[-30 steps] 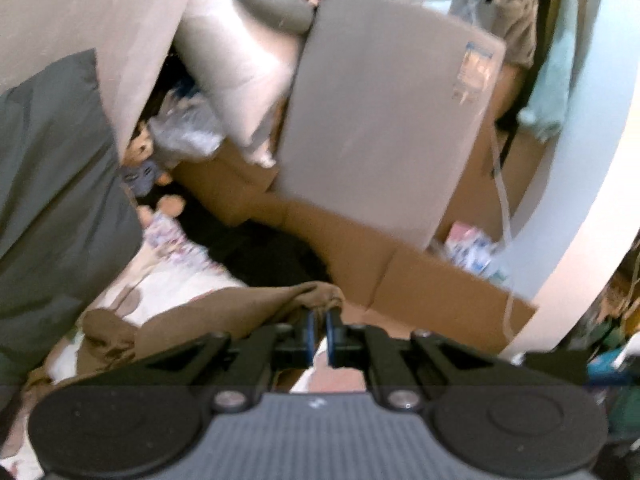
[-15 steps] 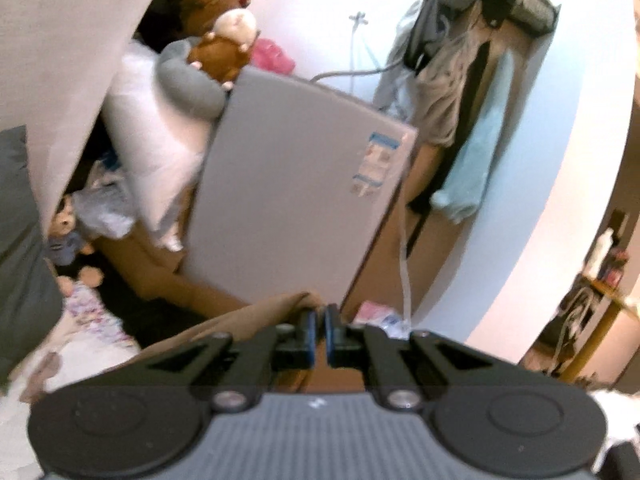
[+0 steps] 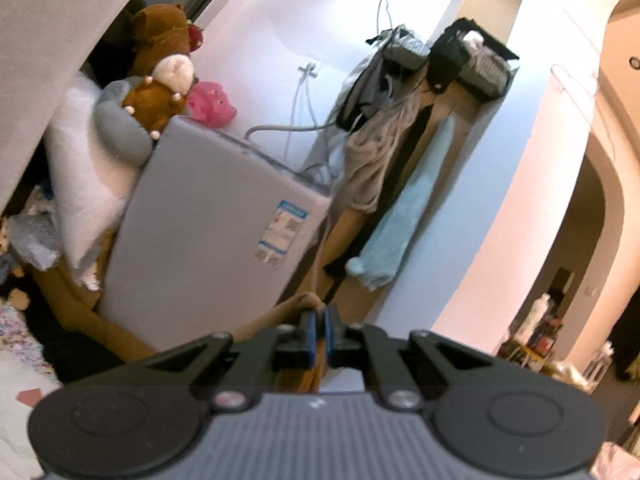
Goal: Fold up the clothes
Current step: 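Lift the brown T-shirt up with the left gripper to hang it, then grasp the hanging T-shirt edge with the right gripper while left gripper holds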
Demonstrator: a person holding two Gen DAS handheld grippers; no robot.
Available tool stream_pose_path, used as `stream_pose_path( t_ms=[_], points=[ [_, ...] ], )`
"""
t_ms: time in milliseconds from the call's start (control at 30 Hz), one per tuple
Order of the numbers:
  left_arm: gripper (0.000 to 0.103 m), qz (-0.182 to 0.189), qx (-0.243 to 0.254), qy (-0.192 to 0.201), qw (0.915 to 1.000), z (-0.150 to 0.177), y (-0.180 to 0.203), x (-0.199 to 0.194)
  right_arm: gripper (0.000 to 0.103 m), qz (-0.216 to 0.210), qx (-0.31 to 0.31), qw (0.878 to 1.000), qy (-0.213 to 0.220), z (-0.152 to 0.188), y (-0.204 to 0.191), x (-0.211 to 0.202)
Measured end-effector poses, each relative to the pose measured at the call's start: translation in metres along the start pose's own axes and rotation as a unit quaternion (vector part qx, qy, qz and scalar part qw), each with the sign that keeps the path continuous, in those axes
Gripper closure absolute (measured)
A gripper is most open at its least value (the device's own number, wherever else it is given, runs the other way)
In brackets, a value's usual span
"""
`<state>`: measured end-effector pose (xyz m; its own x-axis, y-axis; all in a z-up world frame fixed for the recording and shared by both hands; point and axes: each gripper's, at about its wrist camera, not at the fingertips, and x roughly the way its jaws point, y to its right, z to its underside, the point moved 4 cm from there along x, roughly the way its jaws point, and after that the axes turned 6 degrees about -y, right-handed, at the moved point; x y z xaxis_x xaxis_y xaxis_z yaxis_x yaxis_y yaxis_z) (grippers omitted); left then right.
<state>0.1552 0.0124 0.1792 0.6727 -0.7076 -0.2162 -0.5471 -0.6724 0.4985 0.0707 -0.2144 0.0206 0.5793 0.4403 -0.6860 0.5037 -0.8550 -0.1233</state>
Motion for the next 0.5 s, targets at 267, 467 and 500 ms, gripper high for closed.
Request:
stream_pose_path(
  t_ms=[267,467,500],
  points=[
    [0.099,0.043,0.003,0.009,0.999,-0.01,0.051,0.003,0.038,0.02,0.0,0.999,-0.031,0.015,0.012,0.012],
    [0.099,0.065,0.023,0.018,0.9974,-0.018,0.083,-0.005,0.038,0.057,0.025,0.998,-0.021,0.018,0.031,0.005],
    [0.099,0.068,0.025,0.019,0.9972,-0.018,0.086,-0.007,0.038,0.063,0.028,0.997,-0.018,0.019,0.036,0.004]
  ],
)
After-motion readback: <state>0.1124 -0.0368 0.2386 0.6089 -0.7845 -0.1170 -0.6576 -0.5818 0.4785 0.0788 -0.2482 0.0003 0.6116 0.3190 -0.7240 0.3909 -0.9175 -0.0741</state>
